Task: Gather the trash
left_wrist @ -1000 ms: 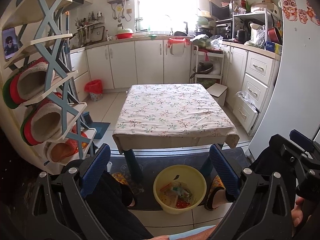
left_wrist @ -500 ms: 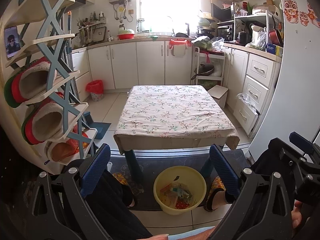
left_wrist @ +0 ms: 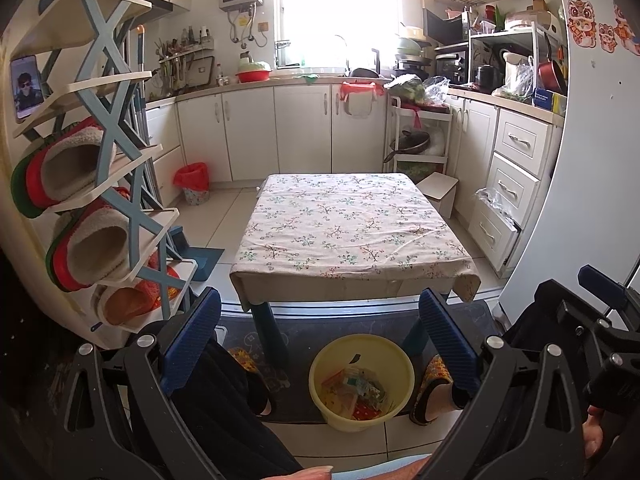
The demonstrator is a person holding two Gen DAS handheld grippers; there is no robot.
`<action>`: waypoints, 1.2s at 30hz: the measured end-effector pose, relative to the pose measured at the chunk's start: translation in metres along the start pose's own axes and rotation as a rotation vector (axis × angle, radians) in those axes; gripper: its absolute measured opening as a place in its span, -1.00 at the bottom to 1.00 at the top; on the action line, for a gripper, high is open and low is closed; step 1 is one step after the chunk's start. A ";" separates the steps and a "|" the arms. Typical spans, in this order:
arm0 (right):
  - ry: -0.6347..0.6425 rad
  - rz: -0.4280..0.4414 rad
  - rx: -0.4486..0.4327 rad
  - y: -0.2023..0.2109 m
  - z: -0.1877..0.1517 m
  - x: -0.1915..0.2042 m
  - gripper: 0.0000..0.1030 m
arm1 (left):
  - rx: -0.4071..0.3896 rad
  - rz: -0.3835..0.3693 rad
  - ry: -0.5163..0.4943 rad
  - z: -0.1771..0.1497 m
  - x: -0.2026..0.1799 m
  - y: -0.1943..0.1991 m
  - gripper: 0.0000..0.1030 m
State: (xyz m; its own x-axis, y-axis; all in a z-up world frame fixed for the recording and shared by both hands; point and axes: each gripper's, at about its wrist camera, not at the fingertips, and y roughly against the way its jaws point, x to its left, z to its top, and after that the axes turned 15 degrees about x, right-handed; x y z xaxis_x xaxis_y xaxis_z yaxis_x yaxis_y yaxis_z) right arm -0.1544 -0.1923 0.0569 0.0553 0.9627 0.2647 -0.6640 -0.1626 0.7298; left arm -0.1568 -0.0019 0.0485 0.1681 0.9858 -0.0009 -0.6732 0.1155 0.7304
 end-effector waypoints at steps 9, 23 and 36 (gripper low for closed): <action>0.002 0.002 0.007 -0.002 0.001 0.001 0.86 | 0.001 0.002 0.000 0.002 0.000 0.000 0.85; 0.003 0.007 0.029 -0.011 0.001 -0.002 0.86 | 0.021 0.005 0.000 0.003 -0.001 -0.010 0.85; 0.008 0.007 0.027 -0.011 0.001 -0.002 0.86 | 0.012 0.009 0.004 0.001 -0.001 -0.008 0.85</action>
State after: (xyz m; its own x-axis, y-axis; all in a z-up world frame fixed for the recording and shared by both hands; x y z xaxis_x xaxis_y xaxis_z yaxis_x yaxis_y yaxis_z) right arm -0.1464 -0.1925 0.0492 0.0447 0.9631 0.2654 -0.6444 -0.1752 0.7443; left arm -0.1506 -0.0037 0.0432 0.1593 0.9872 0.0032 -0.6661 0.1051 0.7384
